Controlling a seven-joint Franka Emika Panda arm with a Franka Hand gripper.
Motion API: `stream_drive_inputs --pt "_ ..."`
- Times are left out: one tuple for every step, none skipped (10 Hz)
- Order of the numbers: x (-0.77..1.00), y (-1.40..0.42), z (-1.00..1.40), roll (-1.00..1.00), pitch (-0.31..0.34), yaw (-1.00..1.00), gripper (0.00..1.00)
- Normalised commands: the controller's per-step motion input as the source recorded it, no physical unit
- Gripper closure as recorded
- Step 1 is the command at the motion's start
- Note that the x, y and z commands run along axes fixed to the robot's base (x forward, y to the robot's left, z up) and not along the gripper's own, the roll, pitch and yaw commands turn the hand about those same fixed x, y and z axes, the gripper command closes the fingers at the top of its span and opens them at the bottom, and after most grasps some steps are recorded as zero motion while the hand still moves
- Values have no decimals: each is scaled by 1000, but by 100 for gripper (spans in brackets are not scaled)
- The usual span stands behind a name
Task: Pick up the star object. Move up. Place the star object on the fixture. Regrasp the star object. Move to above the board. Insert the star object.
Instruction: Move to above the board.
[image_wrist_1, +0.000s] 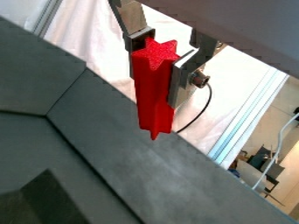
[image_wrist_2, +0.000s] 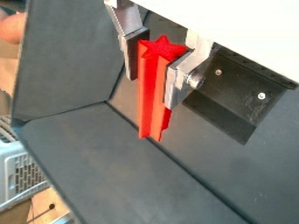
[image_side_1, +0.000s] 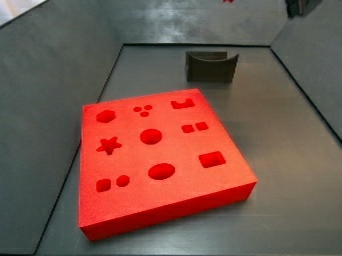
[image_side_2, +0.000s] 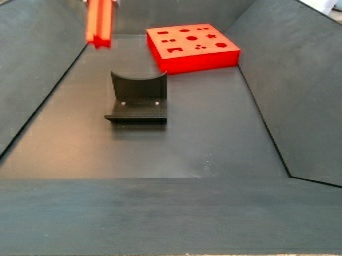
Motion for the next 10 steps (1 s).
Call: stream_drive_inputs --pt "52 0 388 -33 214 110 100" --pt "42 -10 205 -37 198 138 100" --pt "-672 -1000 321 -1000 32 7 100" --pt "-676 -1000 330 -1000 16 11 100" --pt "-708 -1000 342 -1000 -8 13 100" --pt "-723 -1000 330 -1000 -18 11 100" --pt "-722 -1000 333 -1000 -18 9 100" --pt "-734 -1000 338 -1000 -20 8 100" --pt "-741 -1000 337 -1000 -24 5 100" --pt "-766 -1000 343 -1000 -33 3 100"
